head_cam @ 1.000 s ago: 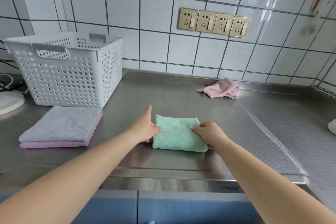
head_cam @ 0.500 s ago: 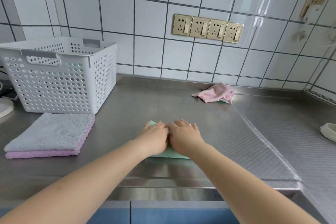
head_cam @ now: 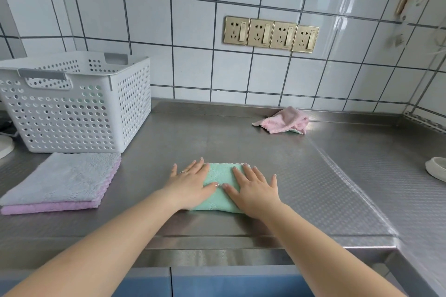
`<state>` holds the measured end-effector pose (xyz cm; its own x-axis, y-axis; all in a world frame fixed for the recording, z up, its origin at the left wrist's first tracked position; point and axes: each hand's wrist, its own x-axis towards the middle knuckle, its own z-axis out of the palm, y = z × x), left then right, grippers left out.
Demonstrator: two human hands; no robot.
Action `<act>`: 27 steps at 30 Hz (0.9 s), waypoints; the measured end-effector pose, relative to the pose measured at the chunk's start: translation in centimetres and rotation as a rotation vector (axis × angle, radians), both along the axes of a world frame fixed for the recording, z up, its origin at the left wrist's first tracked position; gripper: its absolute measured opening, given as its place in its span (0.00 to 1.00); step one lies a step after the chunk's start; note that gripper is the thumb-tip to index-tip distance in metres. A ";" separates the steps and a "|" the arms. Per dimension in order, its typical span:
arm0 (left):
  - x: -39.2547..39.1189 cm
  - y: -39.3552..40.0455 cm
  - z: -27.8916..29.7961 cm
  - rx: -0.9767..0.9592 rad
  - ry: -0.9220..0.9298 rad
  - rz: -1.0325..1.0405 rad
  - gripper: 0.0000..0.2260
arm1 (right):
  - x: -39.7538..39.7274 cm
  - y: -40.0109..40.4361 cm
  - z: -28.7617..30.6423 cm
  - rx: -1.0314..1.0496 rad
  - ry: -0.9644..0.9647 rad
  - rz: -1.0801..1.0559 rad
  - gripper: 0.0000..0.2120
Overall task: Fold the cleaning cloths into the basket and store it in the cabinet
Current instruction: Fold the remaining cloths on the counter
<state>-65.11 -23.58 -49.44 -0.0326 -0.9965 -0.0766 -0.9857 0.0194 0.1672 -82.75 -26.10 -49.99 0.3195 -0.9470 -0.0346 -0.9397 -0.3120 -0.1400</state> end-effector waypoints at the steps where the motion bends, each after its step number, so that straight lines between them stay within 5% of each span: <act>1: 0.0 0.0 0.0 0.005 0.000 0.004 0.30 | -0.1 0.0 0.0 -0.002 0.004 -0.009 0.32; 12: 1.1 1.3 0.8 -0.113 -0.001 0.124 0.27 | -1.1 0.4 1.1 -0.075 -0.094 -0.093 0.27; 19: 1.2 0.5 0.8 -0.217 0.665 0.174 0.17 | -2.1 0.3 1.2 0.019 -0.296 -0.068 0.24; 23: -0.1 0.8 1.3 -0.170 1.313 0.253 0.21 | -2.3 0.8 1.4 -0.005 -0.404 -0.042 0.25; 27: -0.2 1.6 2.0 -0.140 1.468 0.318 0.24 | -1.6 1.2 2.0 -0.020 -0.507 0.004 0.26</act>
